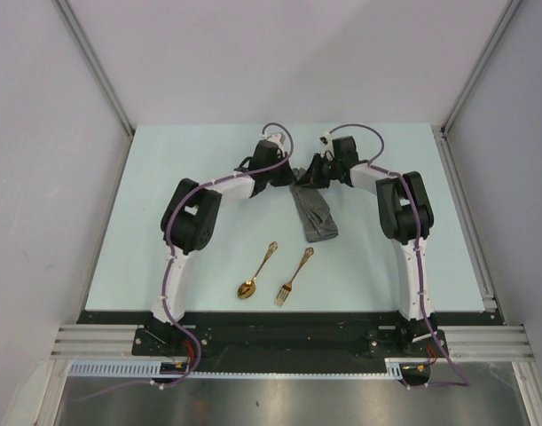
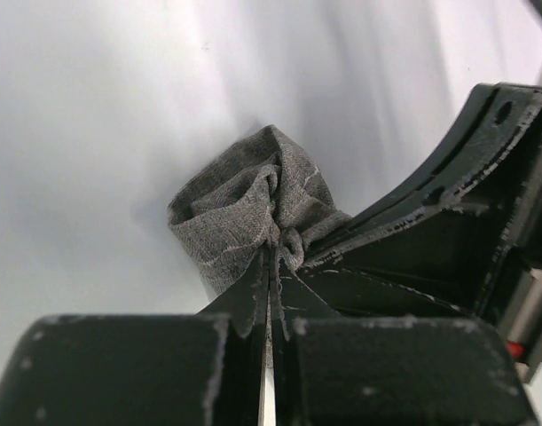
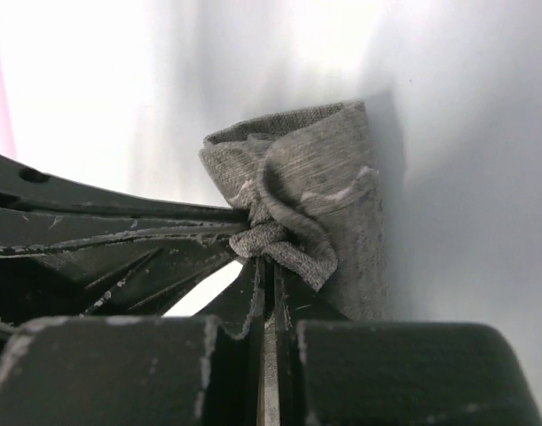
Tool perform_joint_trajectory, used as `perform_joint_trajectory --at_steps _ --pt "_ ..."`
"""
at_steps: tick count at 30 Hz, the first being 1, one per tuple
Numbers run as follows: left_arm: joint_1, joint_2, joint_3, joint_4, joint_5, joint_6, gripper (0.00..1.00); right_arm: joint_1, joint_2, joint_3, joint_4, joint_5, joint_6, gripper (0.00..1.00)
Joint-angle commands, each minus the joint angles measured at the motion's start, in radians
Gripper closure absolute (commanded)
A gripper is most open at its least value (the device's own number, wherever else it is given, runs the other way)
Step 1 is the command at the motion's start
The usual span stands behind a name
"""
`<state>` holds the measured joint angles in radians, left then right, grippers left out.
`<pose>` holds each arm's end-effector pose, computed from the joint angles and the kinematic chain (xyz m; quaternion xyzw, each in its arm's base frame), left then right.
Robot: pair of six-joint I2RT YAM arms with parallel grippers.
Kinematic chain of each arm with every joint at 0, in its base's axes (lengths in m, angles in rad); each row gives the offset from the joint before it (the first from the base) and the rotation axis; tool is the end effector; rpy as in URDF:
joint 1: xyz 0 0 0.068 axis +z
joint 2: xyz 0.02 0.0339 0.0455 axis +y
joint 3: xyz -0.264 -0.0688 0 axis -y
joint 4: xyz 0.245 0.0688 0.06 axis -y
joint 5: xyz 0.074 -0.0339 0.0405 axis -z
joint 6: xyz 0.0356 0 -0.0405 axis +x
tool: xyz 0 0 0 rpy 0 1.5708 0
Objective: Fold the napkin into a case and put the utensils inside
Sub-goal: Stuff the top corner of the smaller-rectangle-folded napkin into the folded napkin.
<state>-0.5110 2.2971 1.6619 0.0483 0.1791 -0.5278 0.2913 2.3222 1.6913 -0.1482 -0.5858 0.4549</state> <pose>0.4495 -0.2593 0.1534 0.0349 0.8782 -0.3019 0.3693 0.4802 0.1645 0.1375 -0.0388 0.8895 0.3826 0.2467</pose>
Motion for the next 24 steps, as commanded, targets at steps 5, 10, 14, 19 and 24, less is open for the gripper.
perform_joint_trajectory --at_steps 5,10,14,19,24 --pt "0.0 -0.117 -0.12 0.24 0.079 -0.169 1.0 -0.011 0.046 -0.258 0.728 -0.12 0.59 1.0" --pt "0.003 -0.108 -0.159 0.312 0.118 -0.228 1.0 -0.007 0.094 -0.245 0.777 -0.115 0.693 0.99" --pt "0.005 -0.107 -0.171 0.331 0.119 -0.228 1.0 0.006 0.109 -0.164 0.56 -0.046 0.513 0.94" --pt "0.019 -0.104 -0.157 0.294 0.122 -0.23 1.0 -0.004 0.094 -0.078 0.33 -0.023 0.337 0.84" --pt "0.034 -0.096 -0.155 0.268 0.126 -0.244 1.0 -0.021 0.034 -0.076 0.205 -0.045 0.219 0.73"
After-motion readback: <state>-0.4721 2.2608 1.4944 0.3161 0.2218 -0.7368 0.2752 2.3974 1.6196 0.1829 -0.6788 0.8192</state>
